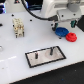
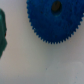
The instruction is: Insert the blue gear onto the right peg, followed by the red gear
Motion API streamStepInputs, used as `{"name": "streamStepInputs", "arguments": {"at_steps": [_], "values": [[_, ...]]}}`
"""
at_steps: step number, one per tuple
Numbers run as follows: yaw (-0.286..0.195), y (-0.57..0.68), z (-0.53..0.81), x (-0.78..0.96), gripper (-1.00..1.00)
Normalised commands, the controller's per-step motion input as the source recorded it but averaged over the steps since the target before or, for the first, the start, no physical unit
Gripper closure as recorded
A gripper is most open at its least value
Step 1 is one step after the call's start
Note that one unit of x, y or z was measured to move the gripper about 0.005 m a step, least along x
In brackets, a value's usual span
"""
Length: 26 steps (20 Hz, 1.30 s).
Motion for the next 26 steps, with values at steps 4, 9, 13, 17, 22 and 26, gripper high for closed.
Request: {"name": "streamStepInputs", "arguments": {"at_steps": [4,9,13,17,22,26], "values": [[0.000,-0.06,-0.10,-0.03,-1.00],[0.000,-0.09,-0.14,-0.07,-1.00],[0.000,-0.09,-0.10,0.00,-1.00],[0.000,-0.07,-0.21,-0.12,-1.00],[0.000,-0.06,-0.17,-0.10,-1.00],[0.000,-0.05,-0.11,-0.14,1.00]]}}
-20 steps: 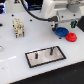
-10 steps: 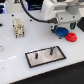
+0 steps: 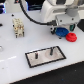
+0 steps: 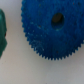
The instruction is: Insert the blue gear onto the right peg, followed by the red gear
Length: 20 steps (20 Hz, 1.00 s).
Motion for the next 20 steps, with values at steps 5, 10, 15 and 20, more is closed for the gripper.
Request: {"name": "streamStepInputs", "arguments": {"at_steps": [5,10,15,20], "values": [[0.000,-0.04,-0.11,-0.15,1.00],[0.000,-0.04,-0.04,-0.14,1.00],[0.000,0.00,0.09,0.00,1.00],[0.000,-0.02,0.31,0.08,1.00]]}}
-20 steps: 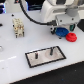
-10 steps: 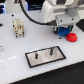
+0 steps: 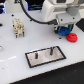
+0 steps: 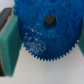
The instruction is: Insert the blue gear onto the right peg, followed by the red gear
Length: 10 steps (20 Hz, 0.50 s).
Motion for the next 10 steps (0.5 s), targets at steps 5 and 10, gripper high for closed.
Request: {"name": "streamStepInputs", "arguments": {"at_steps": [5,10], "values": [[0.000,-0.12,0.50,0.30,1.00],[0.000,-0.25,0.42,0.44,1.00]]}}
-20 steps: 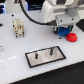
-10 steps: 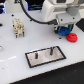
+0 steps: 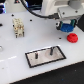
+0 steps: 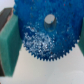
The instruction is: Insert the blue gear onto the right peg, followed by the red gear
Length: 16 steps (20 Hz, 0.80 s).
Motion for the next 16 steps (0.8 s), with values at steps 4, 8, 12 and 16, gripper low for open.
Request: {"name": "streamStepInputs", "arguments": {"at_steps": [4,8,12,16], "values": [[0.000,-0.33,0.41,0.53,1.00],[0.000,-0.38,0.37,0.52,1.00],[0.000,-0.36,0.30,0.57,1.00],[0.000,-0.32,0.30,0.64,1.00]]}}
